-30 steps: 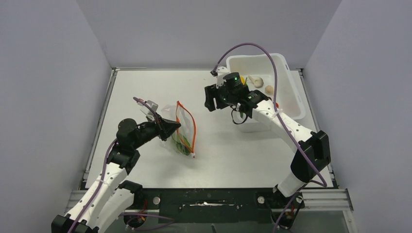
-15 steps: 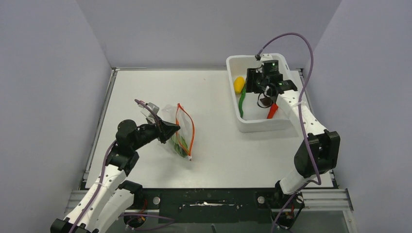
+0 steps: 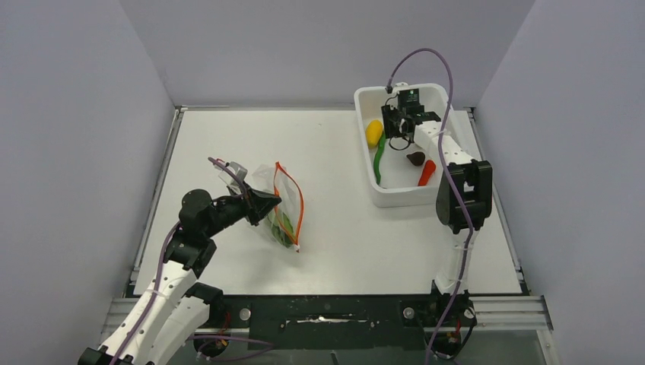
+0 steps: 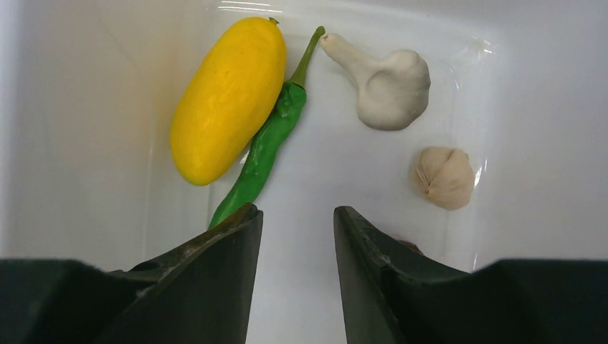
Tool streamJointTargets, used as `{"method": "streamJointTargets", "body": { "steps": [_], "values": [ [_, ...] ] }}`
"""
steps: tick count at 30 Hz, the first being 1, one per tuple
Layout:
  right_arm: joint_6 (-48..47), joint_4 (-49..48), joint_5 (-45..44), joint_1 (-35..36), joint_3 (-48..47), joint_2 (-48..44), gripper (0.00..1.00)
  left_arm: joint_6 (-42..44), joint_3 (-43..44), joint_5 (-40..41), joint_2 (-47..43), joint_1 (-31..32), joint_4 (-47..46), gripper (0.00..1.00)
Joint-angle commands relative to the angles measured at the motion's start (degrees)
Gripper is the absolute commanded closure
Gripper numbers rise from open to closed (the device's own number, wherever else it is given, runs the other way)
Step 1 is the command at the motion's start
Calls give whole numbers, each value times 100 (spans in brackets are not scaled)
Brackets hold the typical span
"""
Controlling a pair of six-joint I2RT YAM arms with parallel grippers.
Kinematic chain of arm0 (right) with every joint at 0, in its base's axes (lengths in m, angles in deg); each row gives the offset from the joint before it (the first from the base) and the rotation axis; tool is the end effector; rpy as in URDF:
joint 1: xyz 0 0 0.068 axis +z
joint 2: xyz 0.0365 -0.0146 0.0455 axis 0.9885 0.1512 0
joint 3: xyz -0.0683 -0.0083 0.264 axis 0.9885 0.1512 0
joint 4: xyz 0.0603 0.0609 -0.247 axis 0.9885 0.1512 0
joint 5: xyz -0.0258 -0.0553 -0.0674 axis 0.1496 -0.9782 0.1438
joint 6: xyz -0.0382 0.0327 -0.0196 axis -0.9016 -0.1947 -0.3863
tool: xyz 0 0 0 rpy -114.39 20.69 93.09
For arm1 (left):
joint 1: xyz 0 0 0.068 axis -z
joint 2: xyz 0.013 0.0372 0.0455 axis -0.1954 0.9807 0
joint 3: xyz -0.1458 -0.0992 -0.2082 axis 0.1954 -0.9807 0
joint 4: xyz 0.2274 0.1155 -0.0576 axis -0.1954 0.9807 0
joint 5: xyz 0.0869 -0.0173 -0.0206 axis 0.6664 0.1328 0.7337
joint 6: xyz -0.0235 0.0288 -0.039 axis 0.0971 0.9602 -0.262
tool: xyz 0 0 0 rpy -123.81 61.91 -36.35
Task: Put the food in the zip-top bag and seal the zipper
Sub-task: Pick up the fake vegetable from the bin.
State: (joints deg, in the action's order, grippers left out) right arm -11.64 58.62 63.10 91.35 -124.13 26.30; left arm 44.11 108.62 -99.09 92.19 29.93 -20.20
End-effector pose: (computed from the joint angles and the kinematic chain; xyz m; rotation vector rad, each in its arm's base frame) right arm 0.4607 0.0792 0.2601 -0.1292 2.3072 0.0272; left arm 0.1586 -0.0733 0.2868 0.4103 1.7092 -0.9669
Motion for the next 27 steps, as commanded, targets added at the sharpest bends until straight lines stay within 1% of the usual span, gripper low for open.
{"method": "streamJointTargets", "body": {
  "steps": [1,8,12,17,22,27],
  "values": [
    [-650,-407,-338,-40,-825,381,57,83,93,-79,-58,-18,-170,100],
    [-933,-495,-670,-38,-1678,1208,57,70,102,-145,32,-28,-215,100],
    [-1008,-466,-646,-58,-2177,1542,57,63,81,-143,23,-30,-222,100],
    [-1122,-751,-437,-59,-2347,1812,57,54,78,-163,48,-33,-249,100],
    [-1286,-702,-707,-57,-2863,2337,58,45,63,-172,52,-29,-265,100],
    [-1399,-856,-835,-80,-2951,2516,60,37,63,-189,84,-27,-276,100]
  ]
}}
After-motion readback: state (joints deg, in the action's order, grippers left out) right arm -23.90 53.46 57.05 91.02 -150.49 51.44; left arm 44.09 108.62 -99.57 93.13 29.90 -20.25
